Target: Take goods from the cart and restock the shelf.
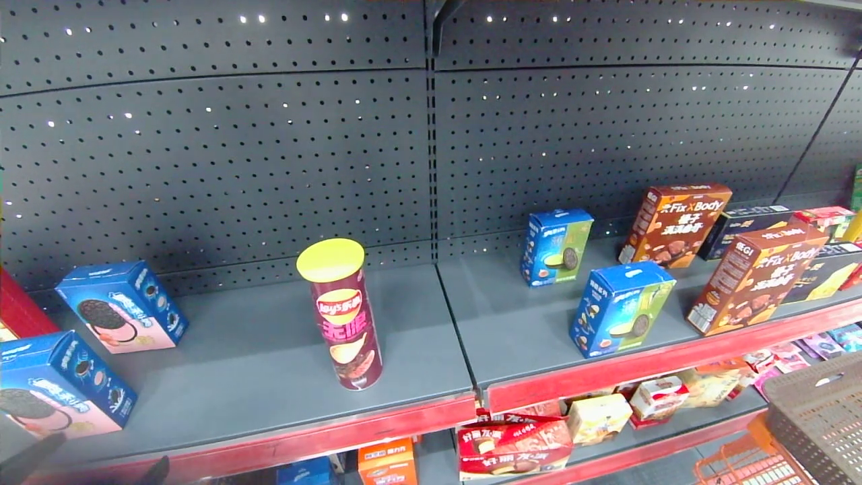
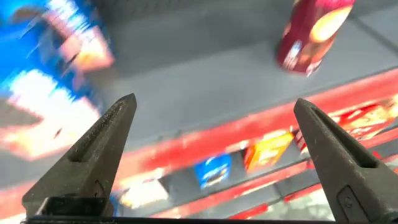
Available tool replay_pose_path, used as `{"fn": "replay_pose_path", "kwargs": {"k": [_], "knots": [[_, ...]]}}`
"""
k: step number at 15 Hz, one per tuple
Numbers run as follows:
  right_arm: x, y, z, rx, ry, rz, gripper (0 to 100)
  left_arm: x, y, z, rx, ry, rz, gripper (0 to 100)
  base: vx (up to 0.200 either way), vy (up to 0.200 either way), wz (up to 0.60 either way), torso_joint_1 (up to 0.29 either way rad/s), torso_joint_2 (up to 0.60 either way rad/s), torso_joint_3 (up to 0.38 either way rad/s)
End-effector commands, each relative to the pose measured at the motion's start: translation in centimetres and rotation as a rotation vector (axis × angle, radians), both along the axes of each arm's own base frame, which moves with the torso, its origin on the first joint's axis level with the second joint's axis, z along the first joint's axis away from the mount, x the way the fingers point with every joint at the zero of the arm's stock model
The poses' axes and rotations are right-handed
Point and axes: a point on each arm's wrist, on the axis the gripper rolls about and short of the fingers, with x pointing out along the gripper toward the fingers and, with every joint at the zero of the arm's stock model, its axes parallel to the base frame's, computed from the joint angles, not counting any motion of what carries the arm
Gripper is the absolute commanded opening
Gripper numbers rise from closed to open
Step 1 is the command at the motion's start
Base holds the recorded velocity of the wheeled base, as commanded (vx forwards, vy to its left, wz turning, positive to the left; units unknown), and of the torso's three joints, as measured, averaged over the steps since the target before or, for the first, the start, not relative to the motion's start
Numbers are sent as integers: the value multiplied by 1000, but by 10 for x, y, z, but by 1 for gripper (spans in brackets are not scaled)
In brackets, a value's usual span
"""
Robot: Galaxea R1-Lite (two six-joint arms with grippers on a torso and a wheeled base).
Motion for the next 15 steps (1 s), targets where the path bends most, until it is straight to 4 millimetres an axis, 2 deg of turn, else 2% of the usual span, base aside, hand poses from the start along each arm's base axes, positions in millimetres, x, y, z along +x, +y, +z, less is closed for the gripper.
{"fn": "replay_pose_path", "kwargs": {"k": [1,3,7,11,15], "knots": [[-1,0,1,0,-5,2,0,-47,13,-20,-20,-108,102,100,0,0,0,0,0,0],[0,0,2,0,-5,5,0,-62,15,-37,-15,-104,141,100,0,0,0,0,0,0],[0,0,3,-3,-14,10,0,-65,16,-37,-48,-101,158,100,0,0,0,0,0,0],[-16,-2,-1,10,-103,40,0,-65,16,-37,-75,-100,161,100,0,0,0,0,0,0],[-17,-2,5,10,-120,22,0,-65,16,-37,-77,-100,158,100,0,0,0,0,0,0]]}}
